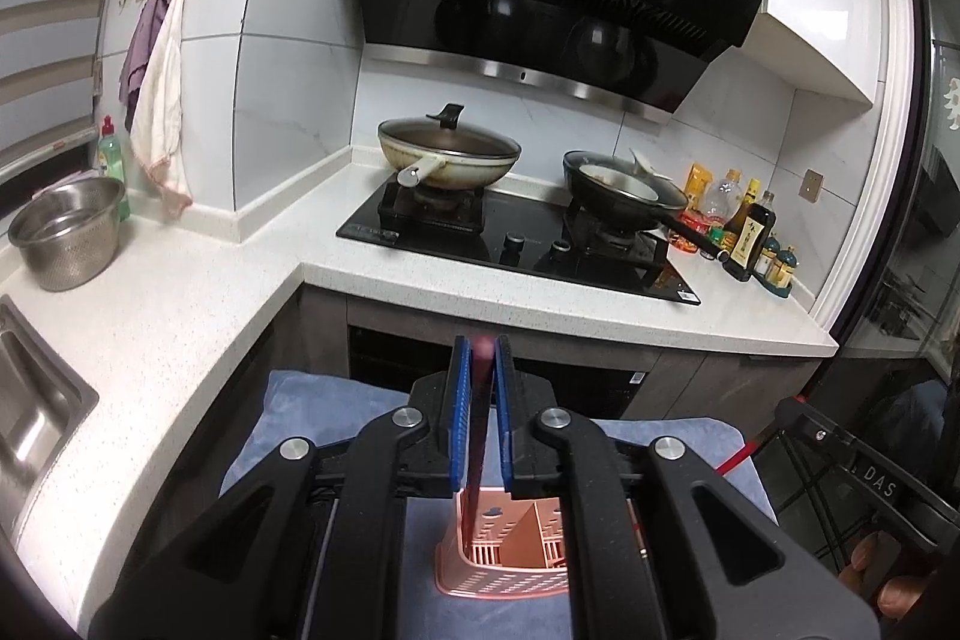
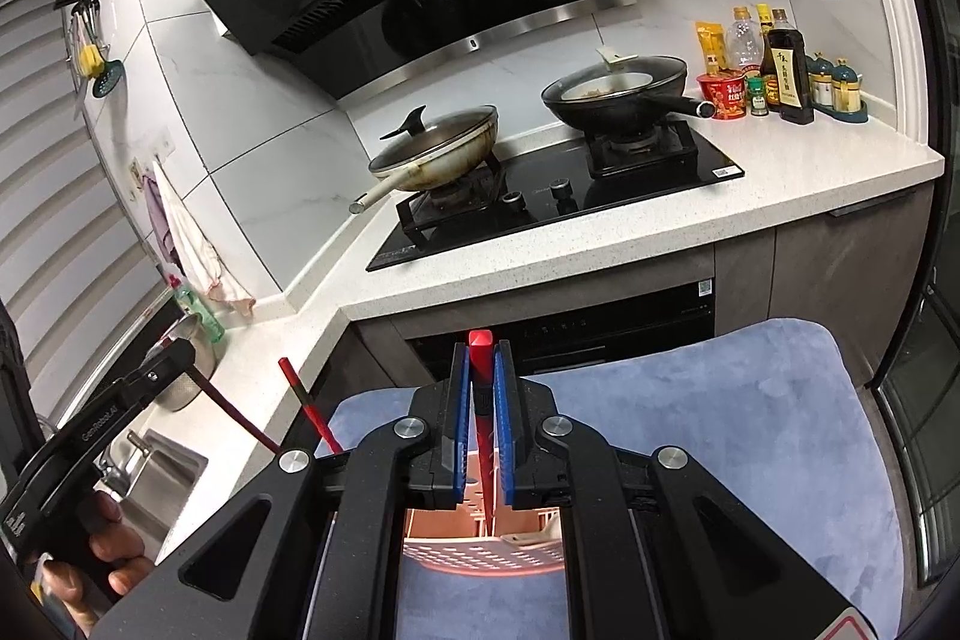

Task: Organize utensils
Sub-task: 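Open both tools to drop the red chopsticks into the pink holder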

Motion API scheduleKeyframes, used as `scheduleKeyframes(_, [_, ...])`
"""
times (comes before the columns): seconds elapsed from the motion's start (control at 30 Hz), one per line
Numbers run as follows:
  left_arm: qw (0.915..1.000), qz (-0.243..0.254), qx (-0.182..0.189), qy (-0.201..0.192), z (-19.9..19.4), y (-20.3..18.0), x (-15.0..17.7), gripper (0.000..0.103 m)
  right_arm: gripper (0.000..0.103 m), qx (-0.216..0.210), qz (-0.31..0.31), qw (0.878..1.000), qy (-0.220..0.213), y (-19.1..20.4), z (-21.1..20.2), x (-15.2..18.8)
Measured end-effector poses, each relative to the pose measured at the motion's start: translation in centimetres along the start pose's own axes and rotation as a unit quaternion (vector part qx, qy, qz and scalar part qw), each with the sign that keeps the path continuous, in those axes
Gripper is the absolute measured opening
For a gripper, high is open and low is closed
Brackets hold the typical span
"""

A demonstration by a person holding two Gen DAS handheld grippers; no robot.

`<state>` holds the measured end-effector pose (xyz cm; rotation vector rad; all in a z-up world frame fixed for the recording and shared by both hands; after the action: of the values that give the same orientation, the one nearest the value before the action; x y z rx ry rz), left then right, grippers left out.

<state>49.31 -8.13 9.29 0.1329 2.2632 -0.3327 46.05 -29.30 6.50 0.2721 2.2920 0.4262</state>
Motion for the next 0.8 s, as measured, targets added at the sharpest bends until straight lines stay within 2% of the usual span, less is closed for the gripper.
scheduleKeyframes(0.07, [0.9999,-0.006,-0.008,0.003,0.1,0.4,0.1,0.021,0.016,0.004,-0.003,1.000,-0.001,0.0,-0.2,0.1])
scheduleKeyframes(0.1, [0.9999,-0.011,-0.009,0.005,0.1,0.6,0.2,0.037,0.018,0.004,-0.003,1.000,-0.002,0.0,-0.3,0.1])
scheduleKeyframes(0.13, [0.9998,-0.018,-0.009,0.001,-0.1,0.9,0.2,0.043,0.021,0.006,-0.002,1.000,-0.002,-0.1,-0.4,0.2])
scheduleKeyframes(0.5, [0.9997,-0.016,-0.019,-0.002,-3.1,2.0,1.8,0.044,0.024,0.009,-0.018,1.000,-0.014,0.6,-4.0,1.8])
scheduleKeyframes(0.67, [0.9996,-0.007,-0.025,0.009,-5.0,2.3,4.7,0.044,0.024,0.003,-0.022,1.000,0.001,1.0,-5.8,4.9])
scheduleKeyframes(0.8, [0.9992,-0.004,-0.024,0.032,-5.9,2.8,8.2,0.046,0.024,0.017,-0.036,0.999,0.021,0.9,-7.2,9.0])
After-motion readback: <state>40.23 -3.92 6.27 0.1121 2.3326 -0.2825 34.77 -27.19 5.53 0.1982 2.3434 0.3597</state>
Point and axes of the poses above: each gripper's, at about its wrist camera, not at the fingertips, and z roughly the way its jaws point, y to its left, x to its underside, the point moved 10 cm from there along z, roughly the way its jaws point, and after that the axes turned 13 degrees about y, right-handed, at the moved point
